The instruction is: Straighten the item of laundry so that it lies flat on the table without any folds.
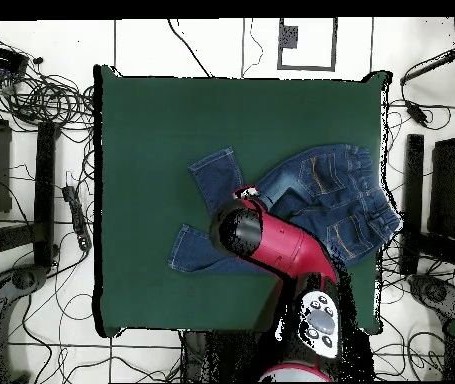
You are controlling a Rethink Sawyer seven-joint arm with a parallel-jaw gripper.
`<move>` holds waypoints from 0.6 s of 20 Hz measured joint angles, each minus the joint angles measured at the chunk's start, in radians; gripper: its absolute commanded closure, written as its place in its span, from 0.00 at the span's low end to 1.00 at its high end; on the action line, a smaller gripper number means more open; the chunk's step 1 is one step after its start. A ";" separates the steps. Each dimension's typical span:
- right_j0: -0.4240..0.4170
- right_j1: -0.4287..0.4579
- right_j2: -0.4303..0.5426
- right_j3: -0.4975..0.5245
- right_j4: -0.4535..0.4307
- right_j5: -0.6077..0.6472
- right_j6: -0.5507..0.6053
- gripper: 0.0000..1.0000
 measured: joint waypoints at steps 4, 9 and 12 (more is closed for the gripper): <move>-0.012 -0.013 0.000 -0.013 -0.041 0.010 0.000 0.00; -0.007 -0.031 -0.011 -0.090 -0.101 0.141 0.000 0.00; 0.017 -0.036 -0.023 -0.137 -0.105 0.235 0.000 0.00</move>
